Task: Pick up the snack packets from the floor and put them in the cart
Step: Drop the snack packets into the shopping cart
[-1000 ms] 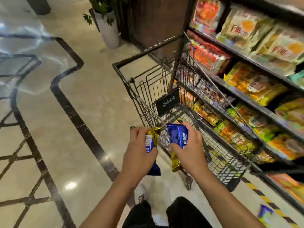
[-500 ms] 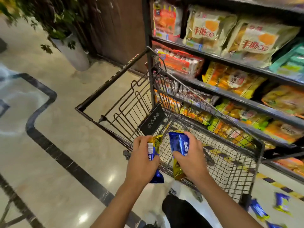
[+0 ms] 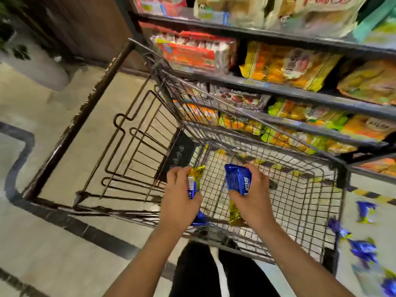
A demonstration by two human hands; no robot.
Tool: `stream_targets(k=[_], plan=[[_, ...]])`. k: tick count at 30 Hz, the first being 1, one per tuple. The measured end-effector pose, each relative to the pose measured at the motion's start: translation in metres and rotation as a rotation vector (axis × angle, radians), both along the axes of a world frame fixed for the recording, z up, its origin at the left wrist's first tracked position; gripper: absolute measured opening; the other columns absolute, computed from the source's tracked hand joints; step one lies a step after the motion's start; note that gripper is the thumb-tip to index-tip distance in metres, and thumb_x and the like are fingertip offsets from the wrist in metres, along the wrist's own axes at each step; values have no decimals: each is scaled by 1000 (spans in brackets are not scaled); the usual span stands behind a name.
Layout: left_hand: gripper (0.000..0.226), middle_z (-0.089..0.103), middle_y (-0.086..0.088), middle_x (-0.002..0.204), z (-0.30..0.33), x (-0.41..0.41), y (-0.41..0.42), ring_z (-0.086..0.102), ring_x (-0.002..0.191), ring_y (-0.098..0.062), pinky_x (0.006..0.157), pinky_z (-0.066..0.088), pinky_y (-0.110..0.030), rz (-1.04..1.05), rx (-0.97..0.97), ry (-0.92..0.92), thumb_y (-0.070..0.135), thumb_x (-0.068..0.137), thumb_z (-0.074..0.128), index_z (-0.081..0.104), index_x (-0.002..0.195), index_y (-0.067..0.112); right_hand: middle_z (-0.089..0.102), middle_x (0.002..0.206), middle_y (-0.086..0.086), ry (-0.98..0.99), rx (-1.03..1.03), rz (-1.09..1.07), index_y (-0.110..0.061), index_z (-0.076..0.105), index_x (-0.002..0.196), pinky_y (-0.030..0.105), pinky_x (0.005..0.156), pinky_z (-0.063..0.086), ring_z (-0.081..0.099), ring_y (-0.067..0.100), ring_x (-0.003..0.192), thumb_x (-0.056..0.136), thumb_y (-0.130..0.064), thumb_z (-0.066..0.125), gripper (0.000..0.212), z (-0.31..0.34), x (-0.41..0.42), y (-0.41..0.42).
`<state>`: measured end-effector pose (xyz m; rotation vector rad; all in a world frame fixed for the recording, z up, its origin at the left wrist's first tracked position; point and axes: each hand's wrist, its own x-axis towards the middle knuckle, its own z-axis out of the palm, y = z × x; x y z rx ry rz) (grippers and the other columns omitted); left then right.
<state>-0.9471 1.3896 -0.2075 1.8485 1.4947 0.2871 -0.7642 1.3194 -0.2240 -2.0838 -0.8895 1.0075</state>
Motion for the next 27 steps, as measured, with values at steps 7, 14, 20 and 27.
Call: stream_targets(k=[7, 14, 20, 27], plan=[[68, 26, 11, 140, -67, 19, 45, 46, 107, -3, 90, 41, -20, -68, -89, 42, 13, 81, 74, 41, 138, 29, 31, 128, -1, -17, -92, -80, -28, 29, 148, -4, 67, 37, 47, -18, 90, 80, -15, 78, 85, -67, 3, 22], [70, 22, 5, 147, -160, 29, 76, 54, 116, -16, 95, 50, -31, -118, -163, 66, 13, 79, 76, 40, 138, 29, 30, 127, -1, -29, -151, -192, -28, 31, 146, 10, 74, 41, 47, 5, 99, 78, -18, 77, 83, -153, -15, 45], [65, 26, 5, 146, -239, 30, 95, 58, 109, -17, 81, 59, -44, -199, -167, 100, 14, 80, 75, 43, 132, 34, 28, 134, 0, -5, -219, -242, -25, 29, 146, 4, 71, 41, 44, 5, 98, 82, -16, 74, 78, -228, -28, 56], [72, 29, -2, 148, -314, 24, 82, 57, 112, -21, 76, 53, -29, -274, -188, 162, 8, 78, 74, 40, 139, 27, 27, 129, -2, -90, -300, -254, -29, 29, 144, 32, 88, 55, 49, 17, 107, 76, -21, 75, 82, -303, -49, 45]])
